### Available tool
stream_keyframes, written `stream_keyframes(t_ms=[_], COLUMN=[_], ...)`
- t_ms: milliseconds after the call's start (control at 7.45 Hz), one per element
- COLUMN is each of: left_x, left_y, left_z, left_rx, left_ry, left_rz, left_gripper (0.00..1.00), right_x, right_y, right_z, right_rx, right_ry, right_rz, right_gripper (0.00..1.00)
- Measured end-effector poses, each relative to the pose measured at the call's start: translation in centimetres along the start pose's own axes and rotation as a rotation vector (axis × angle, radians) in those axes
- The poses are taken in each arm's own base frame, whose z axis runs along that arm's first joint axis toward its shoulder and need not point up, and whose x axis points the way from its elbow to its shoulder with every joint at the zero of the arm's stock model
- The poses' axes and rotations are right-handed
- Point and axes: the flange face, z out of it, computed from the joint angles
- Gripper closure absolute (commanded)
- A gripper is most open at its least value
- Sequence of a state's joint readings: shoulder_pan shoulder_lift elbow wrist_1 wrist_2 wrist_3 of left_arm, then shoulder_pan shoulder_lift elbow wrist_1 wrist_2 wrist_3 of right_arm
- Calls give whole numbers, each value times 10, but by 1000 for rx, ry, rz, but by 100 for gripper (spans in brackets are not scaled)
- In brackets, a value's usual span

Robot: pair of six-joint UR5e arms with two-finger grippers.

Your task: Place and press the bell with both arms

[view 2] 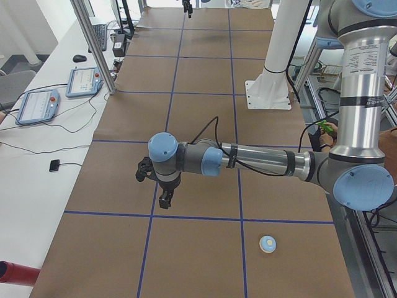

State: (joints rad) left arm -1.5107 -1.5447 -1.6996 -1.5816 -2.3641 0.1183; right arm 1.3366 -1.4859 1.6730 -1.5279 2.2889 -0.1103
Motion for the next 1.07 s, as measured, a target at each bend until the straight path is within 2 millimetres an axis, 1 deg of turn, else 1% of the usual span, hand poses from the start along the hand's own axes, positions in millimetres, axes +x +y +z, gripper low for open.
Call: stream_keyframes(t_ms=[268, 402, 805, 939, 1073], left_x=[2, 2, 2, 2, 0], left_y=[-1, 3, 28, 37, 48], left_z=[-2, -2, 1, 4, 12], left_rx=[5, 7, 17, 12, -5], left_ry=[-3, -3, -2, -5, -5], left_rz=[6, 5, 2, -12, -35], left_gripper=[0, 0, 0, 0, 0], right_x=[-1, 0, 3, 2, 1], right_y=[-2, -1, -1, -3, -5], right_z=[-1, 0, 1, 0, -2], right_rx=[3, 1, -2, 0, 4], right_ry=[3, 6, 12, 13, 13], right_rz=[-2, -1, 4, 2, -1], right_gripper=[0, 0, 0, 0, 0])
